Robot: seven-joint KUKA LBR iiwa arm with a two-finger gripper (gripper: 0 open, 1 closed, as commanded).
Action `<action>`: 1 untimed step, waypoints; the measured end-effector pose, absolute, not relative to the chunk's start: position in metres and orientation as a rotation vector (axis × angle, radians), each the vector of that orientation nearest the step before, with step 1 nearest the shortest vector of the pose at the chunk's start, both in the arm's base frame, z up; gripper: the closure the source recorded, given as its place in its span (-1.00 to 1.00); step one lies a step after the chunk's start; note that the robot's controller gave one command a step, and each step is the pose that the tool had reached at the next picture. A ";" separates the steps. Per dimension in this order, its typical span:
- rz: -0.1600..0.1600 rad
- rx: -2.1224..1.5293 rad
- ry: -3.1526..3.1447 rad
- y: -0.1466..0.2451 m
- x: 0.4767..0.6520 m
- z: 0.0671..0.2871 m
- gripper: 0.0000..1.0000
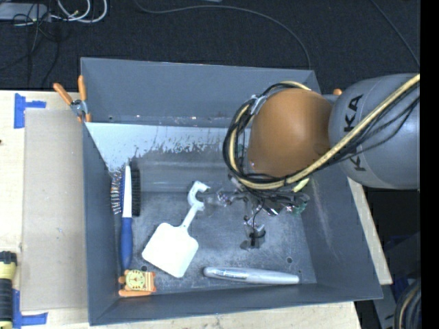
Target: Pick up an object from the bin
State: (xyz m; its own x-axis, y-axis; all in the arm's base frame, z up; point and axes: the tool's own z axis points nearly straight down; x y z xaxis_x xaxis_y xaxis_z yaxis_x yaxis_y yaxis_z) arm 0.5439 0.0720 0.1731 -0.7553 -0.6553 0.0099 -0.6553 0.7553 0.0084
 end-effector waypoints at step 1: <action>0.001 1.184 -2.921 0.074 0.527 0.159 -1.00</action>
Offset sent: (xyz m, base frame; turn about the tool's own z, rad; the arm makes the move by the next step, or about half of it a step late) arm -0.0660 0.0102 -0.0341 -0.3387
